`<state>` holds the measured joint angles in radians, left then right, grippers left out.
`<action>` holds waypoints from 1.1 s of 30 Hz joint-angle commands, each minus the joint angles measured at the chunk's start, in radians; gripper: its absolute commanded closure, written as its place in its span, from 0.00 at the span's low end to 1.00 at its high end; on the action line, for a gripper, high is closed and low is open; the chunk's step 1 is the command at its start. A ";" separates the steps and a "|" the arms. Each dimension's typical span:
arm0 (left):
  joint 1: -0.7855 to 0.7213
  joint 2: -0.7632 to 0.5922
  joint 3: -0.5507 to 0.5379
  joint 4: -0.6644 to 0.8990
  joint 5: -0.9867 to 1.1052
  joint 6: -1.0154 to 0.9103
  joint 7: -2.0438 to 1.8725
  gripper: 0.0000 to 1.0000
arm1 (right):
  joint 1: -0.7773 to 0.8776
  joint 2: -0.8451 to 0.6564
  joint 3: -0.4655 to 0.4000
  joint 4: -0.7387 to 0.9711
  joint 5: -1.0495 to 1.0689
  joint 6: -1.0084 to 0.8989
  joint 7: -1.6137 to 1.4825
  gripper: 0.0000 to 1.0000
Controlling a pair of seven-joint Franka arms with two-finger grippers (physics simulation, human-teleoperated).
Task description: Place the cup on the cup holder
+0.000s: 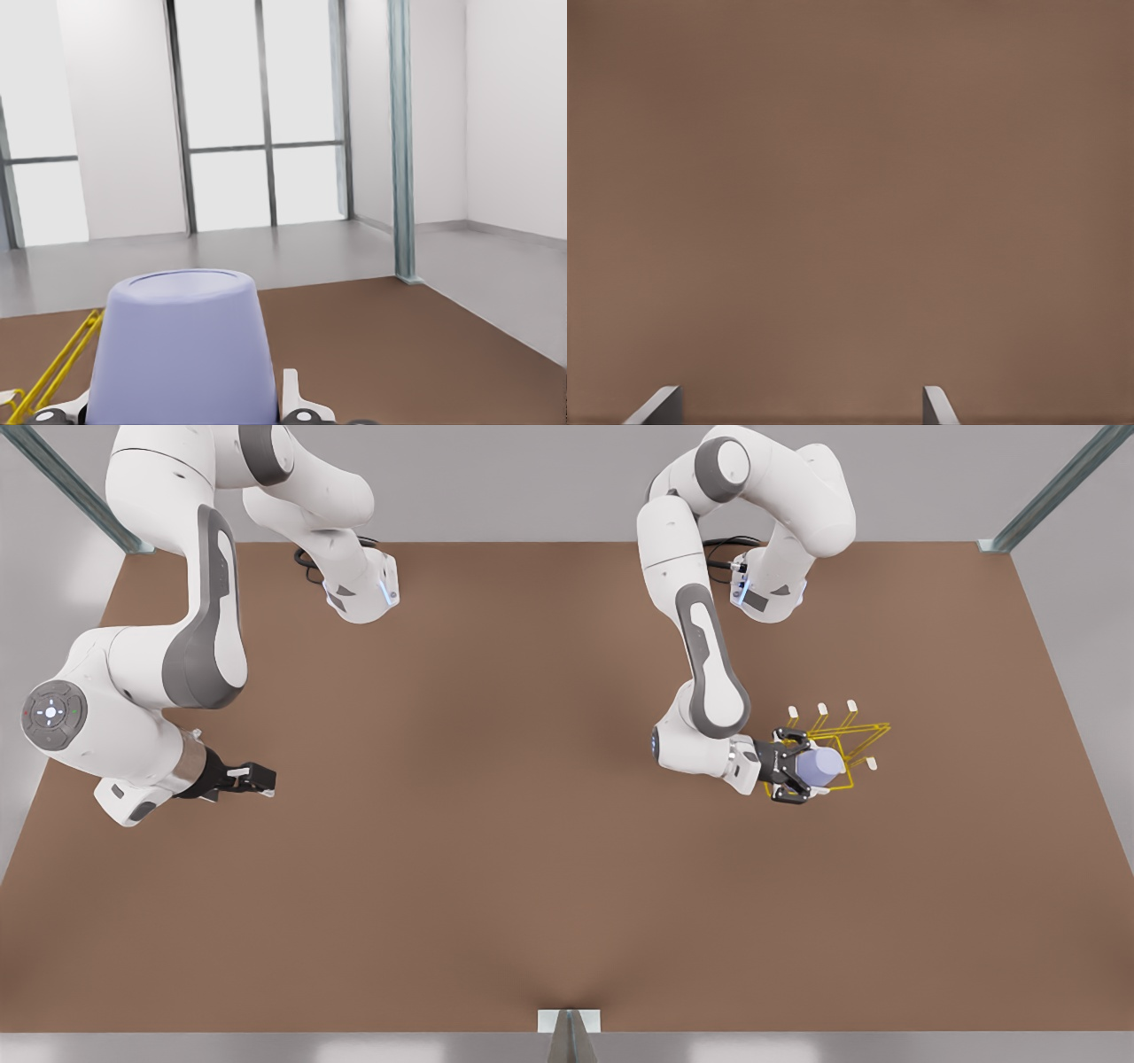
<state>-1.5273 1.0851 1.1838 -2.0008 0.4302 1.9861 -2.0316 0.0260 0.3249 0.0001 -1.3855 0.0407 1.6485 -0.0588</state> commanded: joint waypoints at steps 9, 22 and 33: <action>0.013 0.030 0.013 -0.001 0.004 0.036 -0.099 0.18 | 0.000 -0.001 0.000 0.002 -0.001 0.001 -0.001 0.00; -0.016 0.036 0.013 -0.090 0.021 0.063 -0.079 0.18 | -0.005 0.000 0.000 0.002 -0.001 0.011 0.004 0.00; -0.106 -0.056 0.010 -0.092 0.009 -0.004 -0.052 0.18 | -0.005 0.000 0.000 0.002 -0.001 0.011 0.002 0.00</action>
<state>-1.6303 1.0363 1.1946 -2.0994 0.5104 2.0582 -2.0617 0.0215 0.3258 0.0000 -1.3841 0.0393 1.6593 -0.0568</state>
